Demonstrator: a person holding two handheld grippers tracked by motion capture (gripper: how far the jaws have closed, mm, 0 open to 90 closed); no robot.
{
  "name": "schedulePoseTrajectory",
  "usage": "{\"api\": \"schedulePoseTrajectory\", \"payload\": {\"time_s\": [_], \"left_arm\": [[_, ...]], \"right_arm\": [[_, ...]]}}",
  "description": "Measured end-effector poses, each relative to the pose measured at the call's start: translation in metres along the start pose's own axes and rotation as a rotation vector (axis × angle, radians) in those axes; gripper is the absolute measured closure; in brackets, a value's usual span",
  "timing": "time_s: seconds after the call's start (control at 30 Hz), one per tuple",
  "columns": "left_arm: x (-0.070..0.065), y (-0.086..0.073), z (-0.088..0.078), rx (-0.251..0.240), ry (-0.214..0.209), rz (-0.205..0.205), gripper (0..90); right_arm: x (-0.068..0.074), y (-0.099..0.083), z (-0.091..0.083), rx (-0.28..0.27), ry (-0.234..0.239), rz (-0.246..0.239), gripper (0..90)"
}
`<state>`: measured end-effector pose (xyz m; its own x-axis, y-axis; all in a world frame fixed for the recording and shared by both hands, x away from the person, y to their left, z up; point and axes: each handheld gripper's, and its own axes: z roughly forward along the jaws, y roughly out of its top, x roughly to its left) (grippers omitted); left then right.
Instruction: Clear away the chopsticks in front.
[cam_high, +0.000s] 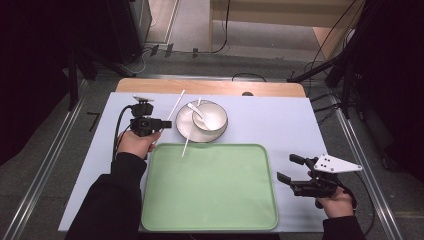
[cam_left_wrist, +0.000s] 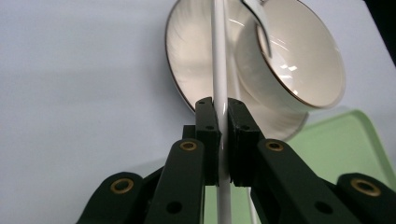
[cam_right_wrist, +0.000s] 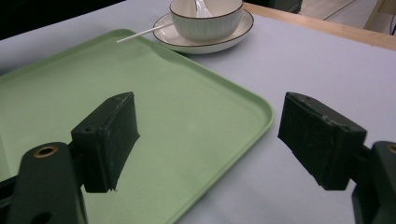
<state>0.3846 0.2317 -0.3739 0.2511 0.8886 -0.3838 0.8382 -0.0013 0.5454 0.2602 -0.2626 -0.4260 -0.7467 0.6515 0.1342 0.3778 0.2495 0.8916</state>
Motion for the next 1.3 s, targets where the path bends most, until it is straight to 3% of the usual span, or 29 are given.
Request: {"api": "schedulePoseTrajectory", "payload": {"time_s": [0.03, 0.13, 0.5, 0.63, 0.83, 0.97, 1.1, 1.3], "left_arm": [[-0.004, -0.006, -0.009, -0.008, -0.002, 0.026, 85.3], [-0.01, -0.015, -0.02, -0.007, -0.018, 0.05, 85.3], [-0.036, -0.051, -0.034, 0.036, -0.093, 0.119, 85.3], [-0.046, -0.072, -0.03, 0.053, -0.136, 0.125, 85.3], [-0.054, -0.089, -0.025, 0.074, -0.148, 0.141, 85.2], [-0.062, -0.112, -0.013, 0.11, -0.16, 0.151, 85.3], [-0.066, -0.125, 0.0, 0.142, -0.142, 0.162, 85.2], [-0.058, -0.133, 0.014, 0.182, -0.123, 0.135, 85.2]], "right_arm": [[0.0, 0.0, 0.0, 0.002, 0.0, 0.002, 20.5], [0.0, 0.0, 0.0, 0.001, 0.0, 0.003, 20.5], [0.0, -0.001, 0.0, 0.002, -0.002, 0.003, 20.4], [0.0, -0.001, 0.0, 0.003, -0.002, 0.003, 20.5], [0.001, 0.0, 0.001, 0.006, 0.005, 0.0, 20.5], [0.0, -0.001, 0.001, 0.007, 0.006, 0.002, 20.5], [0.001, 0.0, 0.001, 0.005, 0.009, -0.004, 20.5], [0.0, 0.0, 0.001, 0.007, 0.009, -0.003, 20.5]]}}
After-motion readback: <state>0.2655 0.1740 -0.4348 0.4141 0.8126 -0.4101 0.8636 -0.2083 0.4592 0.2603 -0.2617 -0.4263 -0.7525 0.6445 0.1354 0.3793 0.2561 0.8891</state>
